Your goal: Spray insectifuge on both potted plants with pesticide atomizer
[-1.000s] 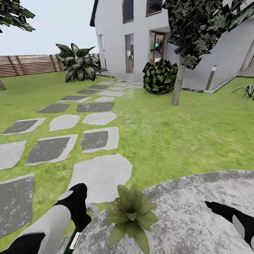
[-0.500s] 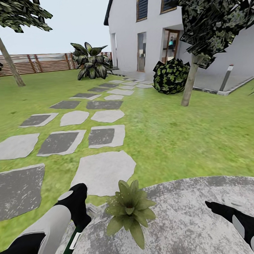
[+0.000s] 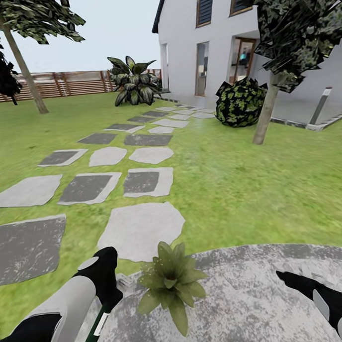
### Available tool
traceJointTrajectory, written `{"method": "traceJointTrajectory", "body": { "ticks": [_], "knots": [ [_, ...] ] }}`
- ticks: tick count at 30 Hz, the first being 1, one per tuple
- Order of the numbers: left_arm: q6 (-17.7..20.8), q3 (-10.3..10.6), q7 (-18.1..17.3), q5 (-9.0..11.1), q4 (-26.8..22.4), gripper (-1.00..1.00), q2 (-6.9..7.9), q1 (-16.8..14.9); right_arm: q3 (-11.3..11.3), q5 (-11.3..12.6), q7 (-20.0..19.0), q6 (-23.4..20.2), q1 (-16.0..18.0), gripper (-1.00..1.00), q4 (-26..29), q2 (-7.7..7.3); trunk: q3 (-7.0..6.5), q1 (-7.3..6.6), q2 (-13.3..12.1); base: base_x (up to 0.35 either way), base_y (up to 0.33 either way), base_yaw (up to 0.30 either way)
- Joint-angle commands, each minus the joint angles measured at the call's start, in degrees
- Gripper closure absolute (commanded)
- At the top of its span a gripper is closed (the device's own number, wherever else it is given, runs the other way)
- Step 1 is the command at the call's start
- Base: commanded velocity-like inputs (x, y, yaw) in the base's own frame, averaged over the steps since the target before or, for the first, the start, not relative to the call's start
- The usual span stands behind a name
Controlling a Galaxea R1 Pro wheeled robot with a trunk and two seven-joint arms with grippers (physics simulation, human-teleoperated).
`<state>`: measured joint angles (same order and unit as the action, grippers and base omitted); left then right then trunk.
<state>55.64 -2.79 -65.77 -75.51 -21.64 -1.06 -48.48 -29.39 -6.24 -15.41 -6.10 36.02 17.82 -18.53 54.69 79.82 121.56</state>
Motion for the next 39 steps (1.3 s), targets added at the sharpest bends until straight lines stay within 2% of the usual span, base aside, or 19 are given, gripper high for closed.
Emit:
{"method": "traceJointTrajectory", "body": {
  "ticks": [1,7,13,21,30,39],
  "knots": [
    [0.35,-0.29,-0.5,-0.61,-0.07,1.0,-0.07,-0.03,-0.49,-0.61,-0.41,-0.26,0.02,-1.0,0.1,0.04,0.05,-0.01,0.02,0.0,-0.319,0.231],
    [0.35,-0.29,-0.5,-0.69,-0.07,1.0,-0.01,-0.03,-0.47,-0.62,-0.41,-0.3,0.02,-1.0,0.08,0.06,0.05,-0.01,0.02,0.0,-0.25,0.247],
    [0.35,-0.29,-0.5,-0.69,-0.01,1.0,-0.06,-0.03,-0.48,-0.62,-0.41,-0.31,0.02,-1.0,0.06,0.06,0.05,-0.01,0.02,0.0,-0.044,0.227],
    [0.35,-0.29,-0.48,-0.69,-0.04,1.0,0.01,-0.03,-0.47,-0.62,-0.41,-0.31,0.02,-1.0,0.02,0.05,0.05,-0.01,0.02,0.0,-0.028,0.018],
    [0.36,-0.21,-0.41,-0.74,0.0,1.0,-0.07,-0.03,-0.4,-0.62,-0.41,-0.27,0.02,-1.0,0.02,0.05,0.05,-0.01,0.02,0.0,-0.279,0.112],
    [0.49,-0.26,-0.41,-0.84,0.02,1.0,-0.04,-0.03,-0.43,-0.62,-0.49,-0.31,0.02,-1.0,0.02,0.06,0.05,-0.01,0.02,0.0,-0.028,0.068]
  ]
}}
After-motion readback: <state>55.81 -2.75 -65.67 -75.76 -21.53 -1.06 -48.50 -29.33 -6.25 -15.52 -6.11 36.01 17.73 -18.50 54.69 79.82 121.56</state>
